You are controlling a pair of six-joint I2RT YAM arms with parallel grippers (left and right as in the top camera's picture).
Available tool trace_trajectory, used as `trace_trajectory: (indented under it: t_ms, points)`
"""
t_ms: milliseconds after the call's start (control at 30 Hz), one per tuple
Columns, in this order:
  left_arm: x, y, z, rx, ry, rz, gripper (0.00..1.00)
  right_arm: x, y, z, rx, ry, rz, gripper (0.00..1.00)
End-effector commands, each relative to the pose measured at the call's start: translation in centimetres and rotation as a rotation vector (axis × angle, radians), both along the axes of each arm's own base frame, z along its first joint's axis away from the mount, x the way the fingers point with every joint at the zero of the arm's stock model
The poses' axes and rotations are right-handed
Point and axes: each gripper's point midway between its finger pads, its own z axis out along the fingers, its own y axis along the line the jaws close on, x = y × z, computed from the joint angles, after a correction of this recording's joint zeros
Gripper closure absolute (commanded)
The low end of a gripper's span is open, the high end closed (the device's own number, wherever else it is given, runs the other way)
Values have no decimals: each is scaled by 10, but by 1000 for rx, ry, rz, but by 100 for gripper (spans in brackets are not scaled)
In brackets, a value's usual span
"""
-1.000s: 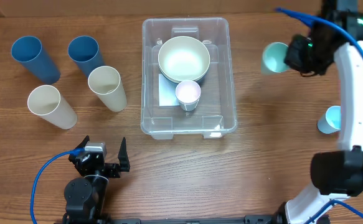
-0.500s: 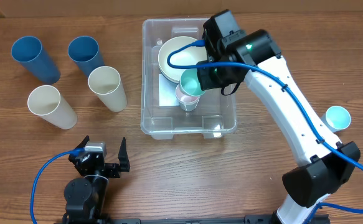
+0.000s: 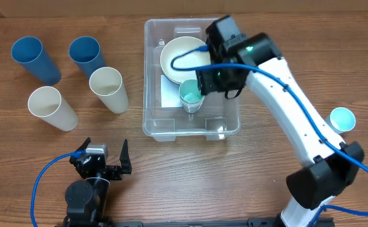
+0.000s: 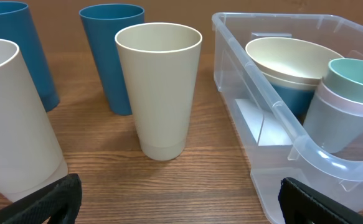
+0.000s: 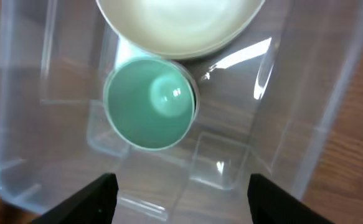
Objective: Pack container
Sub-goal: 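Nest the teal cup into the pink cup and release, then grasp the light-blue cup with the right gripper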
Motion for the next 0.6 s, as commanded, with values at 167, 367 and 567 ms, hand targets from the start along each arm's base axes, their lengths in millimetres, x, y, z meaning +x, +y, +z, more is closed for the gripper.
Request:
trace_trajectory:
  t_ms: [167, 367, 567]
  points:
    - [0, -1, 1, 15, -10, -12, 0, 5, -176, 36, -41, 116, -632, 30]
    - [0, -1, 1, 15, -9, -12, 0, -31, -328, 32, 42, 199, -1033, 30]
    - [0, -1, 1, 15, -10, -12, 0, -35, -359, -20, -37, 235, -1059, 30]
